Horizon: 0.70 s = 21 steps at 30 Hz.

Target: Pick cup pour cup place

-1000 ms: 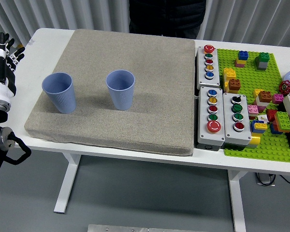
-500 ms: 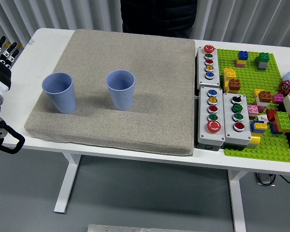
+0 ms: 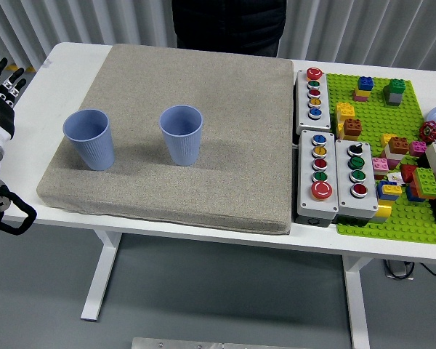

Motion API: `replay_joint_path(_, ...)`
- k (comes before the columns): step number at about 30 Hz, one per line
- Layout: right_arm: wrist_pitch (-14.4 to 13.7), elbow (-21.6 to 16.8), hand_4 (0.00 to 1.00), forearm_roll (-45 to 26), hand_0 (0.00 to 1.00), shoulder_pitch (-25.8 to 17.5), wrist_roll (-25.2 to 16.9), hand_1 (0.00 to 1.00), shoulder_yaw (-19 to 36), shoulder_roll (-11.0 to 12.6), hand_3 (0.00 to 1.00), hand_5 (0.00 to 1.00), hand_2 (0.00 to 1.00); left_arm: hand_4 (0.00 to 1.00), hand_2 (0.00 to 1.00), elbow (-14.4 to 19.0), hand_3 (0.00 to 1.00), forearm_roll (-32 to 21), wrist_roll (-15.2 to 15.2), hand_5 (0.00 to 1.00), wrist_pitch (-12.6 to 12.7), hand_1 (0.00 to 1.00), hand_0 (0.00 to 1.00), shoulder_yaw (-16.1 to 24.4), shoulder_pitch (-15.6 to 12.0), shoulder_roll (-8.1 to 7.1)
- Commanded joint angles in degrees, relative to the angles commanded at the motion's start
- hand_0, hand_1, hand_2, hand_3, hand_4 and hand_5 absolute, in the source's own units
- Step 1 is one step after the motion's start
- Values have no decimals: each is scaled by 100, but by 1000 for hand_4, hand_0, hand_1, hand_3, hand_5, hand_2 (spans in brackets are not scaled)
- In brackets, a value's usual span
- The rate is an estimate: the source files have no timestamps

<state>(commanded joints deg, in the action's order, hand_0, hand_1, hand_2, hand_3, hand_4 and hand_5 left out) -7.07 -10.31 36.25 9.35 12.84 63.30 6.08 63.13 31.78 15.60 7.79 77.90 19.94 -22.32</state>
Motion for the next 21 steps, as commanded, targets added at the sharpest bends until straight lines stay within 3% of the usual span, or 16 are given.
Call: replay_joint_path(21, -24, 0, 319, -74, 722, -53, -39, 689, -2, -5, 698, 288, 738, 819, 971, 21, 981, 88, -27, 998, 18, 847, 860, 37, -38, -12)
